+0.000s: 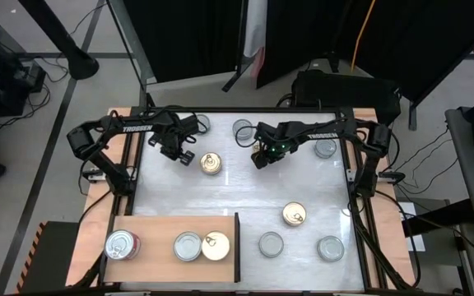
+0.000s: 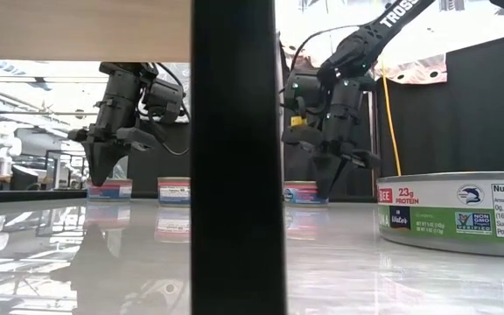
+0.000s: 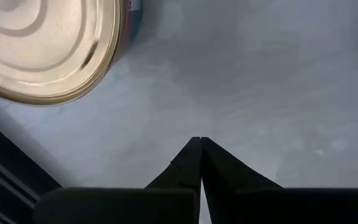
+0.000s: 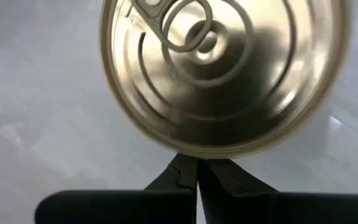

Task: Stack canned seafood by type on shelf
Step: Stack the blue pink tuna can on top of the other blue pink tuna can on the shelf

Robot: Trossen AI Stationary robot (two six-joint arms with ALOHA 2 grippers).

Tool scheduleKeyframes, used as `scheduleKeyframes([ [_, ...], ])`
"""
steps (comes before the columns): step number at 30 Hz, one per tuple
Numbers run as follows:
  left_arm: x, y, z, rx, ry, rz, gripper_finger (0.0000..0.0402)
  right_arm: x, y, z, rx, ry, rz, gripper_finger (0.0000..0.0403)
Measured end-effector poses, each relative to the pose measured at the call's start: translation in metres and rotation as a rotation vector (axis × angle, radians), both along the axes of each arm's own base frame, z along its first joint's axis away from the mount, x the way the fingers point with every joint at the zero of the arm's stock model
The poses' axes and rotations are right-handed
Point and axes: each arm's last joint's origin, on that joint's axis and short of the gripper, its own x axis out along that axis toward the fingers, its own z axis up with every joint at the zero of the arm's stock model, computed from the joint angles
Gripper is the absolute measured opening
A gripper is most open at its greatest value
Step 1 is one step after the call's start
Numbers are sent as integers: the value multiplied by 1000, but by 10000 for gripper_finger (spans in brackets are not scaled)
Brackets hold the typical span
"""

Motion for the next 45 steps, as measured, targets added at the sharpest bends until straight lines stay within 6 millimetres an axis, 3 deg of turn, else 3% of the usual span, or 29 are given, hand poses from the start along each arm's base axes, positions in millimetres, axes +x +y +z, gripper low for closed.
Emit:
scheduleKeyframes([
  [8,3,3,0,50,-23,-9,11,-7,12,-20,-5,-5,-34,0],
  [18,4,4,-1,49,-32,-7,11,-5,14,-17,19,-7,-20,0],
  [21,4,3,-1,47,-33,-7,11,-1,16,-6,87,-49,-5,0],
  [24,4,3,-1,48,-33,-6,11,7,15,18,127,-137,8,0],
  [31,7,5,-1,55,-66,-3,11,12,-6,60,31,-136,-45,0],
  [36,7,5,-1,56,-74,-3,11,3,-19,54,46,-67,-77,0],
  [45,8,6,-1,62,-87,-2,11,10,-15,34,71,6,-43,0],
])
